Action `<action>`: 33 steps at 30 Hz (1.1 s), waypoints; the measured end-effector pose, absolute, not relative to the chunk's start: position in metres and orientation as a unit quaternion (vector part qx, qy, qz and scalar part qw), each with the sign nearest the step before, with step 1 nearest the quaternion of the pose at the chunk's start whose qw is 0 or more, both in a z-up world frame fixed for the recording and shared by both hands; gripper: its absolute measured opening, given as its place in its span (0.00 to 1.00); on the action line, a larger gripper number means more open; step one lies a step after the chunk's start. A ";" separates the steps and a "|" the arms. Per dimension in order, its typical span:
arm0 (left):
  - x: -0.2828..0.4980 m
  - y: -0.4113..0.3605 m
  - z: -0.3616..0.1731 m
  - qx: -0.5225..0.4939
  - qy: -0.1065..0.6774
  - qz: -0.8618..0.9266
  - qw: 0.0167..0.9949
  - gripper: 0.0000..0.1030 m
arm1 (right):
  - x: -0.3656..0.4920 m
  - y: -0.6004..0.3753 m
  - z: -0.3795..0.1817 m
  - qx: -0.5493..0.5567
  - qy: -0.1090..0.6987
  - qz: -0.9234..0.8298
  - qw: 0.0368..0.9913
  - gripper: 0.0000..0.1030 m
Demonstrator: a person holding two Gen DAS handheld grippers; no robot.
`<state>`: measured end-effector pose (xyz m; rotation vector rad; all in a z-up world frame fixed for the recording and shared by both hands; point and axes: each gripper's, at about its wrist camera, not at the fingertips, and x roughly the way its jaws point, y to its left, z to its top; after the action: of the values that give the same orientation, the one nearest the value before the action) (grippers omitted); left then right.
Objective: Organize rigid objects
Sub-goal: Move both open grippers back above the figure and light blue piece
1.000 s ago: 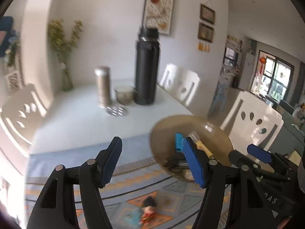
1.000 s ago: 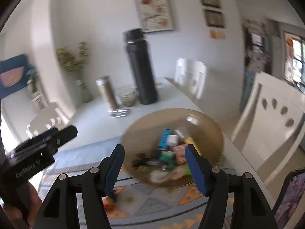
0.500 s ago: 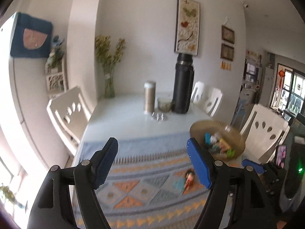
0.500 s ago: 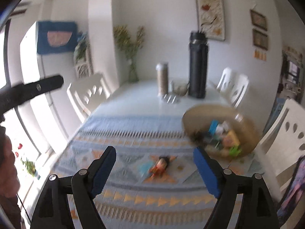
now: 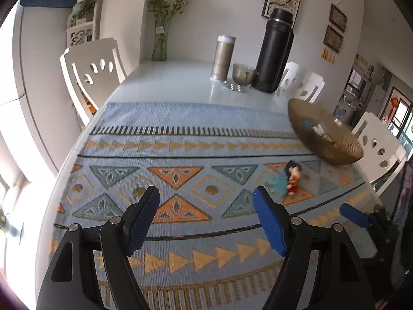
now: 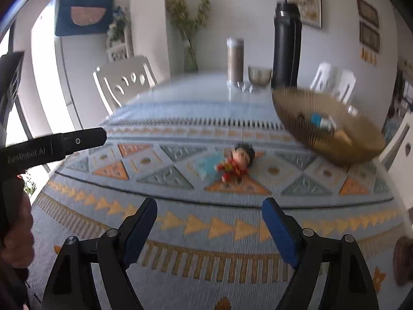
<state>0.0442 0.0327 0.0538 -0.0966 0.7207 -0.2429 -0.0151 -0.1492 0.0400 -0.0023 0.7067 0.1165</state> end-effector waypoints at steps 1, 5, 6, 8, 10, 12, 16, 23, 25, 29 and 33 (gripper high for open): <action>0.046 0.033 0.048 -0.051 0.355 -0.119 0.926 0.71 | -0.014 -0.152 0.039 0.005 0.348 0.056 0.936 0.80; 0.052 0.035 0.029 -0.069 0.369 -0.119 0.919 0.71 | -0.009 -0.161 0.036 0.028 0.356 0.061 0.932 0.80; 0.053 0.035 0.024 -0.069 0.374 -0.117 0.918 0.71 | -0.008 -0.162 0.036 0.031 0.358 0.060 0.931 0.80; 0.058 0.036 0.020 -0.070 0.386 -0.119 0.912 0.71 | -0.007 -0.163 0.035 0.035 0.359 0.061 0.931 0.80; 0.056 0.035 0.020 -0.068 0.380 -0.119 0.915 0.71 | -0.006 -0.164 0.035 0.039 0.362 0.062 0.929 0.80; 0.055 0.030 0.019 -0.058 0.382 -0.118 0.915 0.71 | -0.004 -0.165 0.034 0.042 0.367 0.063 0.927 0.80; 0.053 0.024 0.019 -0.038 0.378 -0.117 0.917 0.71 | -0.001 -0.169 0.031 0.053 0.376 0.064 0.923 0.80; 0.052 0.022 0.019 -0.031 0.381 -0.118 0.917 0.71 | 0.000 -0.174 0.031 0.068 0.378 0.064 0.921 0.80; 0.053 0.024 0.019 -0.036 0.382 -0.118 0.916 0.71 | 0.000 -0.174 0.031 0.067 0.379 0.064 0.921 0.80; 0.054 0.027 0.018 -0.043 0.383 -0.117 0.915 0.71 | 0.000 -0.174 0.031 0.065 0.377 0.064 0.922 0.80; 0.055 0.026 0.017 -0.042 0.386 -0.115 0.914 0.71 | 0.000 -0.174 0.031 0.064 0.377 0.064 0.922 0.80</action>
<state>0.0546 0.0261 0.0171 -0.0872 0.7957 -0.2364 0.0002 -0.1741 0.0314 0.1320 0.7743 0.1309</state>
